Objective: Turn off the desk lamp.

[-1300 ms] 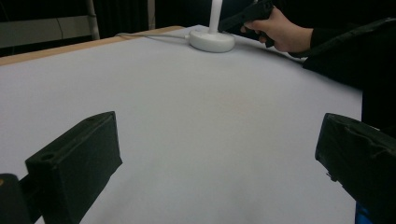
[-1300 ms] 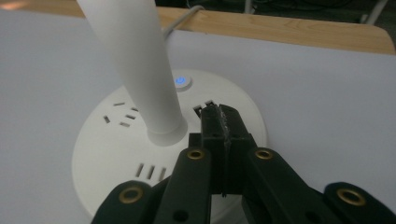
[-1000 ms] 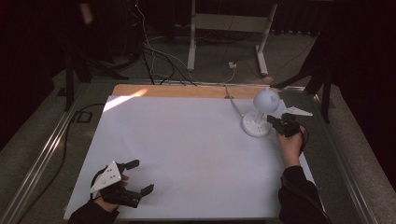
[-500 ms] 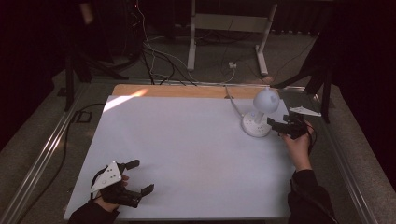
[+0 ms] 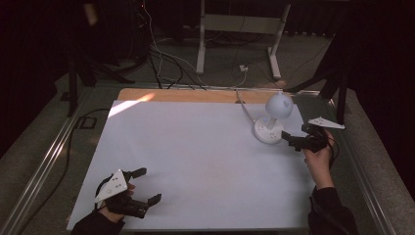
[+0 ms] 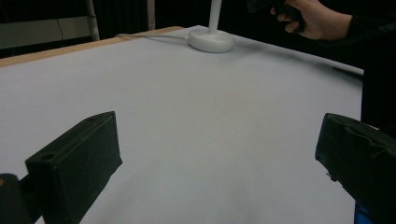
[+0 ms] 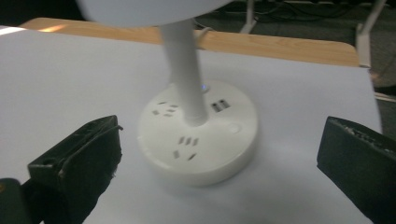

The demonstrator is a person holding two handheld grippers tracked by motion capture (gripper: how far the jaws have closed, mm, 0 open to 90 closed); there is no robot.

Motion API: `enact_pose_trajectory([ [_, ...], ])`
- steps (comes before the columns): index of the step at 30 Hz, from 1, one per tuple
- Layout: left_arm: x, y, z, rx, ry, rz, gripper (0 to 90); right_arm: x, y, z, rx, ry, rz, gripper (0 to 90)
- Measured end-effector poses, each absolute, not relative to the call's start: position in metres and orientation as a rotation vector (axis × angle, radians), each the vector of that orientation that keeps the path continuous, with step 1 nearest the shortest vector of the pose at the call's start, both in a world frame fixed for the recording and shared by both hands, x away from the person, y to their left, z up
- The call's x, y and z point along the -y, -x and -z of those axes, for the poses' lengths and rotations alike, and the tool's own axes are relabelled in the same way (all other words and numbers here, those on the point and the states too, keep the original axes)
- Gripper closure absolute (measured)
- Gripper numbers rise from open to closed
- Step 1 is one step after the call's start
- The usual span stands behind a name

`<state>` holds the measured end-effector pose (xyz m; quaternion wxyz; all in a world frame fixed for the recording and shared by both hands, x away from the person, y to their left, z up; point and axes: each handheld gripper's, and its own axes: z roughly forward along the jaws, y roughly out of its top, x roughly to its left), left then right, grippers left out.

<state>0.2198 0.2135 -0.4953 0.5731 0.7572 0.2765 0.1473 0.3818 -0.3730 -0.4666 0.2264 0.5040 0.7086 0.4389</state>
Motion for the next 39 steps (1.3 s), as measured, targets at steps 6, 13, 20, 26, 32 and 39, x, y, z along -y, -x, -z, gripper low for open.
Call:
enact_pose_trajectory([
  [6,-0.213,-0.219,0.495,-0.643,-1.778,-0.346,0.7,0.361,-0.361,0.467,-1.979,-1.371,-1.242,0.0],
  [13,-0.213,-0.218,0.494,-0.638,-1.771,-0.345,0.7,0.347,-0.341,0.464,-2.017,-1.357,-1.266,0.0],
  [20,-0.214,-0.218,0.494,-0.636,-1.769,-0.344,0.7,0.339,-0.323,0.466,-2.028,-1.344,-1.307,0.0],
  [26,-0.214,-0.218,0.494,-0.633,-1.769,-0.343,0.7,0.332,-0.305,0.475,-2.053,-1.348,-1.323,0.0],
  [32,-0.214,-0.218,0.493,-0.633,-1.769,-0.342,0.7,0.324,-0.290,0.487,-2.113,-1.328,-1.322,0.0],
  [39,-0.215,-0.218,0.493,-0.632,-1.765,-0.341,0.7,0.313,-0.272,0.497,-2.137,-1.288,-1.308,0.0],
])
